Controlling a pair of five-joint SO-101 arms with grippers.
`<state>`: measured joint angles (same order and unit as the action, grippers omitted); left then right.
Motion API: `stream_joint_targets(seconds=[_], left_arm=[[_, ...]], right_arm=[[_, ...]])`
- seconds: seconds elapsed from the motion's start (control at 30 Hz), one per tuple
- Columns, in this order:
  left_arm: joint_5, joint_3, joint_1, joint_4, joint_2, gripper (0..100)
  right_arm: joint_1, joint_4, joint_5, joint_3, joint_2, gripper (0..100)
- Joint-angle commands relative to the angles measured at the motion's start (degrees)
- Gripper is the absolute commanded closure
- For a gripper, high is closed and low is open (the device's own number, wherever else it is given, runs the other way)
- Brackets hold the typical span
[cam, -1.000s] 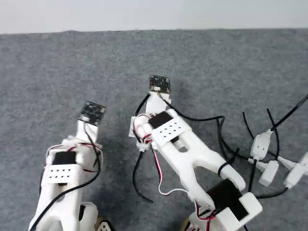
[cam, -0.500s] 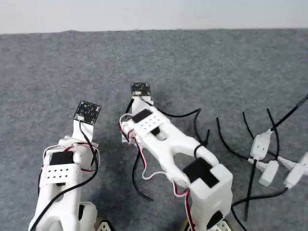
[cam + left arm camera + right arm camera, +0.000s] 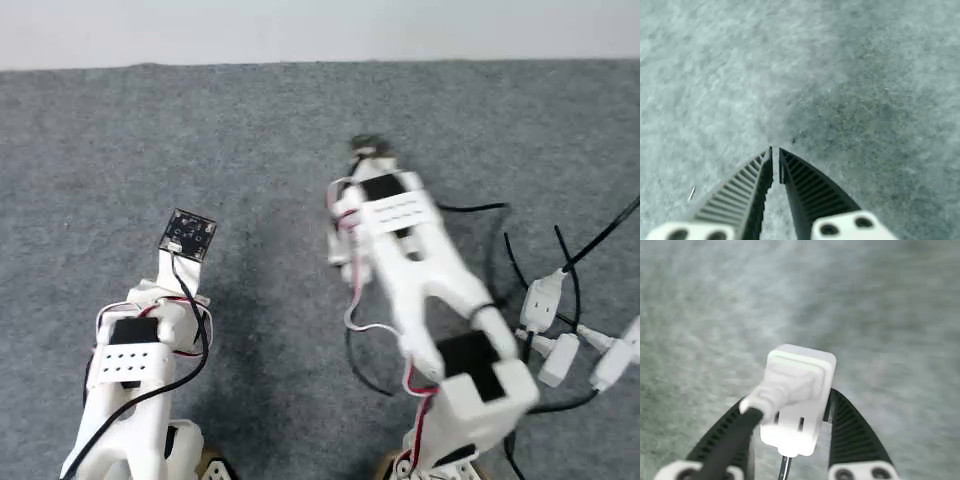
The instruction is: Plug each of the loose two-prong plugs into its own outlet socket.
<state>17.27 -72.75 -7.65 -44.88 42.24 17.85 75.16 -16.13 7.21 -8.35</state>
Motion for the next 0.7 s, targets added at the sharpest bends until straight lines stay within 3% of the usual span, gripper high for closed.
stream_joint_targets(seconds=[0.0, 0.33, 0.47, 0.67], left_arm=[[-0.2, 0.6, 0.5, 3.1, 0.4, 99], [-0.2, 0.6, 0.4, 3.2, 0.4, 99], [-0.2, 0.6, 0.5, 3.1, 0.4, 99], [-0.2, -0.8, 0.0, 2.9, 5.6, 99]], right_arm=[[-9.1, 3.6, 3.4, -3.1, 8.2, 99.1], [-42.6, -2.6, 14.6, -2.8, 3.5, 98.7], [-45.3, -4.1, 17.6, -3.2, -5.9, 96.7], [-43.6, -0.9, 15.5, -7.8, -13.1, 74.4]])
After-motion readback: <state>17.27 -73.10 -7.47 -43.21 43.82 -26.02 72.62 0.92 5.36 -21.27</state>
